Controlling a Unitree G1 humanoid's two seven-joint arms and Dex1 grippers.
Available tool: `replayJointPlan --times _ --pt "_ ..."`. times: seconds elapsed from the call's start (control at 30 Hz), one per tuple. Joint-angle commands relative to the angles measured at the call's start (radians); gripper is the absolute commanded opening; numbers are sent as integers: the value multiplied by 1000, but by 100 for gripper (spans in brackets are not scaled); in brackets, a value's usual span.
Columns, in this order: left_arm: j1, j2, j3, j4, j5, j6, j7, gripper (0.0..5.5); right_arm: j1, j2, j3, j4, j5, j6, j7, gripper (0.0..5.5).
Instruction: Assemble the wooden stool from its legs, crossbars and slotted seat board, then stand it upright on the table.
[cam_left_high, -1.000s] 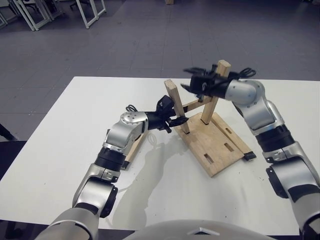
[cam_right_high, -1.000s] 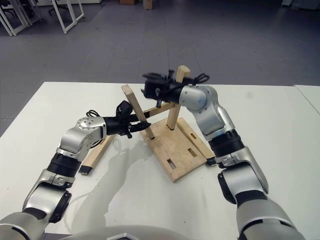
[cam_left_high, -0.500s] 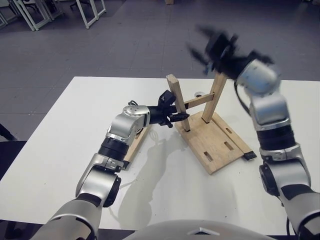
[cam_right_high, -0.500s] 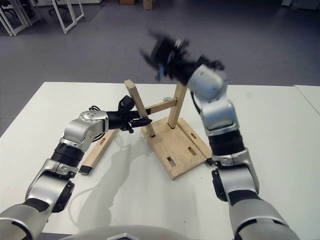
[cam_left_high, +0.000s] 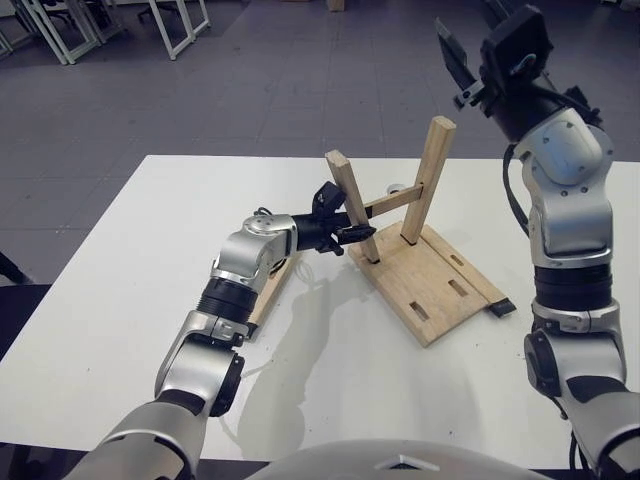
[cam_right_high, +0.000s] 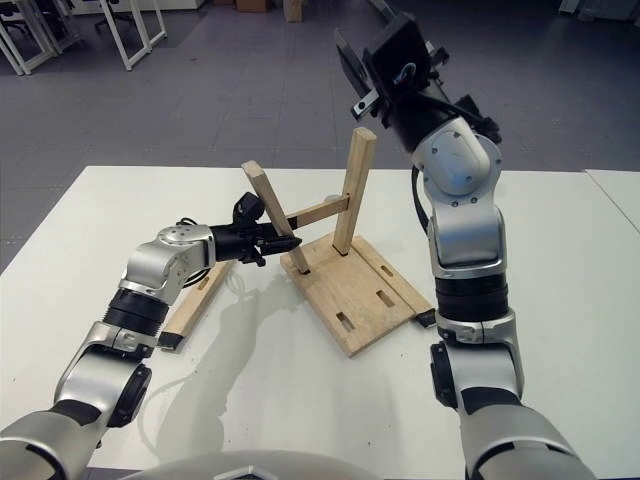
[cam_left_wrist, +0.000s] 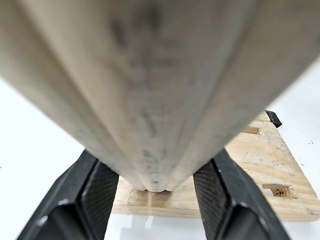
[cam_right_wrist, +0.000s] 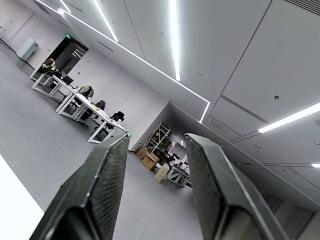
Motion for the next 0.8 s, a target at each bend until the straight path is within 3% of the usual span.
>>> replayJointPlan --times 0.03,0.27,0.3,0.6,0.8 --pt "71 54 -2 -10 36 102 30 204 26 -18 11 8 -16 9 2 205" --pt "41 61 0 -107 39 125 50 204 39 -22 15 3 -20 12 5 205" --pt "44 61 -2 -112 41 124 52 240 39 -23 14 3 -20 13 6 205" --pt "110 105 32 -204 50 154 68 370 76 -59 -8 -4 -12 35 23 205" --pt "266 182 19 -385 96 203 131 375 267 -199 -19 -9 29 22 186 205"
